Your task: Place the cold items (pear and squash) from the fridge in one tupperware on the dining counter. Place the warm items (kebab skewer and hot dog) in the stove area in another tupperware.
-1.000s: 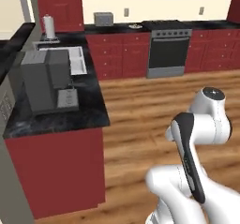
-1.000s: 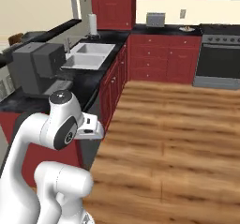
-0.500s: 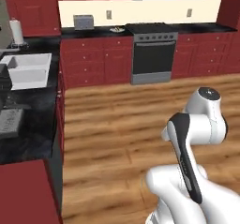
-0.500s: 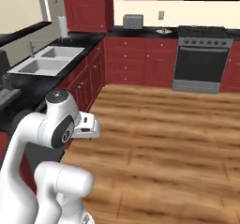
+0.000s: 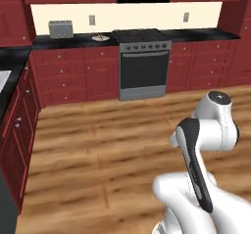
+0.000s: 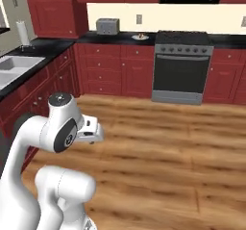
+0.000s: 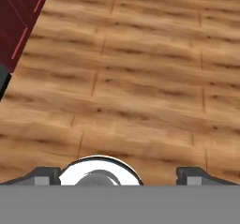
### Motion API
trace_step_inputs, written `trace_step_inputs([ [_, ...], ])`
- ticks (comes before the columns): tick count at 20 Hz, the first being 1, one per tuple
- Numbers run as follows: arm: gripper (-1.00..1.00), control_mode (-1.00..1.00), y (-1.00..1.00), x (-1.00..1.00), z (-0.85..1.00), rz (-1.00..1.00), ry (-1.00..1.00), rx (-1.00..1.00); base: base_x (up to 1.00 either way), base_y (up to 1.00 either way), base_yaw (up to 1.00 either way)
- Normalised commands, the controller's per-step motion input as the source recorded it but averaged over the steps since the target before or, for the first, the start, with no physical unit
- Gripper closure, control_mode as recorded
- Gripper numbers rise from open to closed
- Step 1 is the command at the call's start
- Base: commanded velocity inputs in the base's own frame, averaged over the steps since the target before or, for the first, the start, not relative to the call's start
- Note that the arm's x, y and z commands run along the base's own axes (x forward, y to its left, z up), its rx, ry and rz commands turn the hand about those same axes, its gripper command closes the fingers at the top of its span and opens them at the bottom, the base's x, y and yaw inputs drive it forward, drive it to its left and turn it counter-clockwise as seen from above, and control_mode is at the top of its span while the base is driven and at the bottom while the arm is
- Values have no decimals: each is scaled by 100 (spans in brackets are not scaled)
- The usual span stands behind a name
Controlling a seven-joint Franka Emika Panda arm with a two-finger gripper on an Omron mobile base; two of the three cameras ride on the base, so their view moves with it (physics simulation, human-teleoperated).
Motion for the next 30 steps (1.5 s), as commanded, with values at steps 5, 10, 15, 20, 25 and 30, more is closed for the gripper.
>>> trace_step_inputs([
  [5,-100,100,0,0,0,0,0,0,100,-33,1],
  [10,-100,100,0,0,0,0,0,0,100,-6,10],
  [15,-100,100,0,0,0,0,0,0,100,-2,7],
  [20,-100,100,0,0,0,0,0,0,100,0,0],
  [25,-100,100,0,0,0,0,0,0,100,0,0],
  [30,-100,100,0,0,0,0,0,0,100,9,0],
])
